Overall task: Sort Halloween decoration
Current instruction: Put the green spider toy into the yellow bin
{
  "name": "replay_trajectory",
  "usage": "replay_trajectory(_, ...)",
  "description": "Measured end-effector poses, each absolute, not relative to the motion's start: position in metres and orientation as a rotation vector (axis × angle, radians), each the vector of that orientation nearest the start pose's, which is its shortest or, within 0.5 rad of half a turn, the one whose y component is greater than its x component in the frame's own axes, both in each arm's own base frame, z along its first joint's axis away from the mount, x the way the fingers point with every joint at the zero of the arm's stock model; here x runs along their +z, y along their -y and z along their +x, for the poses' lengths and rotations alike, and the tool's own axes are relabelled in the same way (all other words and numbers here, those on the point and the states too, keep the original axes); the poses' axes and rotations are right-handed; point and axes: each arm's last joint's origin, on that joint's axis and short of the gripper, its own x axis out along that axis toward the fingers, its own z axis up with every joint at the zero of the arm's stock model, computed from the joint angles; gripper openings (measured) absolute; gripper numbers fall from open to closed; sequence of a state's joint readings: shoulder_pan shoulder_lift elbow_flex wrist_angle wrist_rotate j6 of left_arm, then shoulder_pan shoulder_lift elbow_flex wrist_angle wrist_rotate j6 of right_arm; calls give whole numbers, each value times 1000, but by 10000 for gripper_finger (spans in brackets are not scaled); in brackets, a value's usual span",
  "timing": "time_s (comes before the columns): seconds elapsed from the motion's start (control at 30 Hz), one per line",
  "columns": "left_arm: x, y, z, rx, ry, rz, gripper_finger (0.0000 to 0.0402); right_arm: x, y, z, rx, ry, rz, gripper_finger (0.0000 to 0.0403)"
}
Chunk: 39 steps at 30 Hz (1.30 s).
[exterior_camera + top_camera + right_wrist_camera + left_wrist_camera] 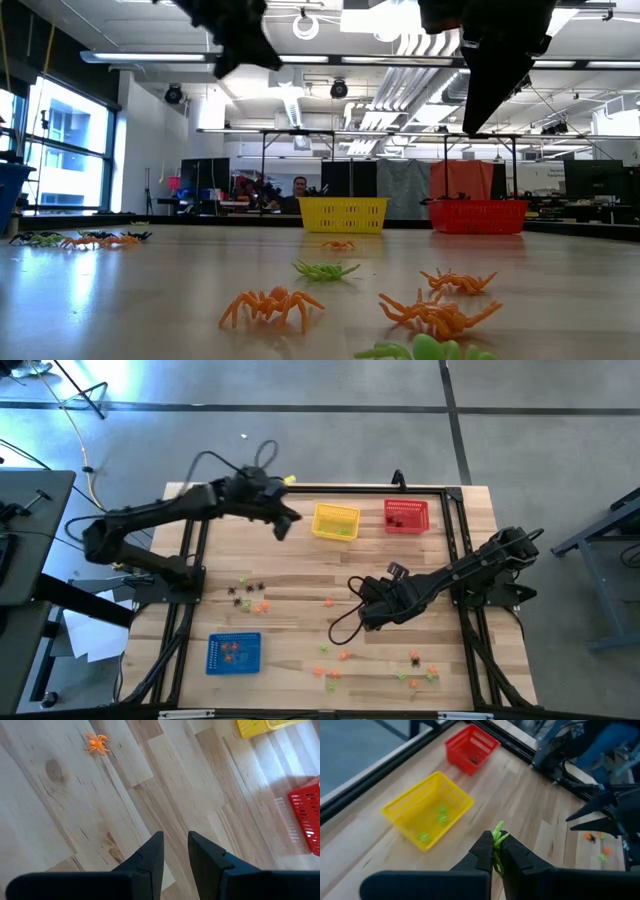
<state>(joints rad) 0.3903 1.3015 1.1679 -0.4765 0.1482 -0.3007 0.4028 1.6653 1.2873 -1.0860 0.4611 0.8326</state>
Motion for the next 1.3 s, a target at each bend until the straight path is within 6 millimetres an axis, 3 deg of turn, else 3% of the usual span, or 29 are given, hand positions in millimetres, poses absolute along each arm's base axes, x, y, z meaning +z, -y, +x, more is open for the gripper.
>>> replay_trajectory(0.13, 309, -114, 291, 309, -529, -416, 3, 239, -107, 286, -570, -1171, 104, 83)
replay_trajectory(0.3, 266, -144, 322, 356, -554, -425, 3, 238, -107, 286, -567, -1175, 109, 83)
replay_trajectory(0.5, 210, -175, 336, 426, -653, -475, 3, 238, -107, 286, -557, -1187, 123, 83)
replay_trajectory(0.67, 178, -184, 342, 440, -725, -502, 3, 238, -107, 286, -555, -1188, 124, 83)
replay_trajectory(0.87, 175, -185, 344, 425, -722, -468, 14, 238, -108, 286, -551, -1191, 120, 83)
replay_trajectory(1.3, 182, -174, 353, 349, -737, -352, 109, 238, -108, 286, -551, -1190, 120, 83)
